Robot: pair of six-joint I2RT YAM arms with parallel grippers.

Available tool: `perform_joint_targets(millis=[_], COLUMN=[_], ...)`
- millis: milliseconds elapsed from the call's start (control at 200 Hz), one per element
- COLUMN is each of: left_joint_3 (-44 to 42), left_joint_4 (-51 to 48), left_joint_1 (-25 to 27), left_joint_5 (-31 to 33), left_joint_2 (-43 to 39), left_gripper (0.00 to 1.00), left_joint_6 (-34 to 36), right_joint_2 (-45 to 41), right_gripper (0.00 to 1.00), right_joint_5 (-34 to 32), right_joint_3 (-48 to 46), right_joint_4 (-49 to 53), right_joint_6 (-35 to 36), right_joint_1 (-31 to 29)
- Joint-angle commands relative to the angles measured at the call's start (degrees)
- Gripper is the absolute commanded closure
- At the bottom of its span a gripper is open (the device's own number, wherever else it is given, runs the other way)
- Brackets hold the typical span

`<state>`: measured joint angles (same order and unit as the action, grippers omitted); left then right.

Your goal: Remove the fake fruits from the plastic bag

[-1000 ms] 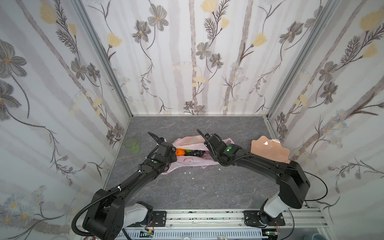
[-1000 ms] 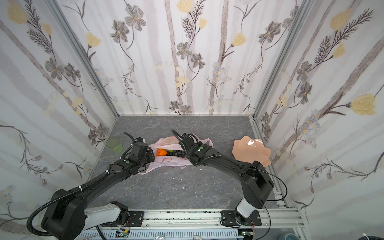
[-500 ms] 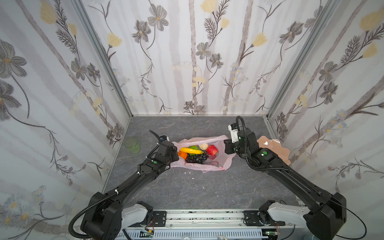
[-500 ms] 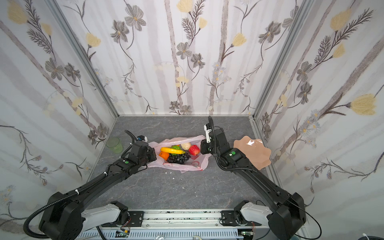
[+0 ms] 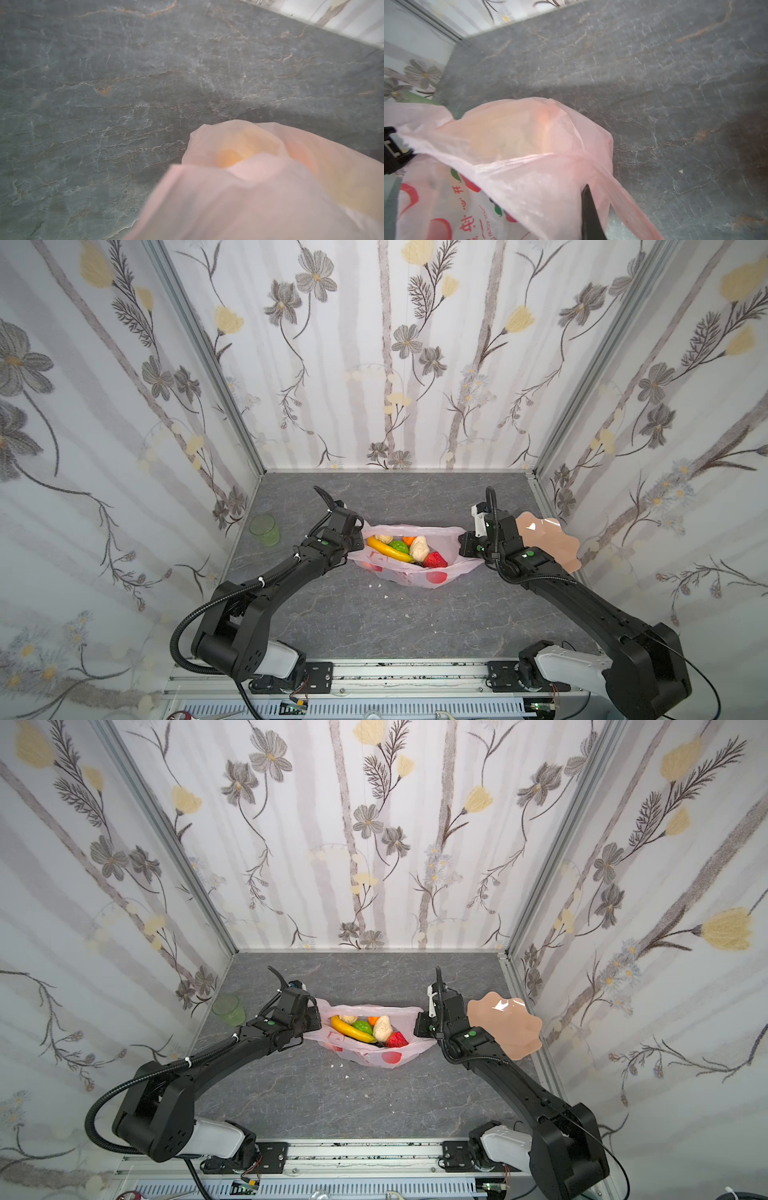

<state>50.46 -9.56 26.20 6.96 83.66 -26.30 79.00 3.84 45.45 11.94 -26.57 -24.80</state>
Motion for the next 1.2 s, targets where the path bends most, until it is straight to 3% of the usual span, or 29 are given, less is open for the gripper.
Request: perform_joint_targets(millis=[0,110,250,415,575,774,949,1194], left_joint_3=[1.70,1.78,1.06,0.72,1.24,3.65,3.56,6.39], left_joint_4=[-2.57,-4.35,-6.23,-9.07,-9.69,-10.03,-10.73,-12.31], left_joint_1=[0.52,2.45,4.23,6.01,6.97,11.20,11.95,11.77], left_joint_5=[-0.72,1.45,4.06,9.00,9.91,11.35,15.34,22.15], left_joint_2=[1.01,-1.41,-5.23,-9.86,-15.01,-14.99,-11.77,-0.07], left_gripper=[0.81,0.57,0.35,0.22,0.19,0.22,0.24,0.22], left_joint_6=[0.74,0.12,-4.13,-8.68,-10.56,-11.61,-12.22,-9.04], right_joint_2=[1.53,0.55,0.19,-0.90,-1.39,-1.04,-1.28,-3.19], right_gripper=[1.00,1.00,1.00,1.00,1.00,1.00,1.00,1.00], right_joint_5=[2.72,6.05,4.17,2.41,1.44,0.96,0.65,0.77], right_joint_3=[-0.91,-1.42,0.14,0.61,1.93,2.94,3.33,3.82], right_joint_4=[-6.12,-8.86,-8.20,-8.67,-9.12,-10.62,-10.98,-10.12], right_joint_6=[-2.01,-2.21,-1.56,-1.72,-1.69,-2.24,-2.26,-2.19], right_joint_1=[0.06,-0.88,-4.22,-7.09,-10.40,-12.72,-14.20,-16.85])
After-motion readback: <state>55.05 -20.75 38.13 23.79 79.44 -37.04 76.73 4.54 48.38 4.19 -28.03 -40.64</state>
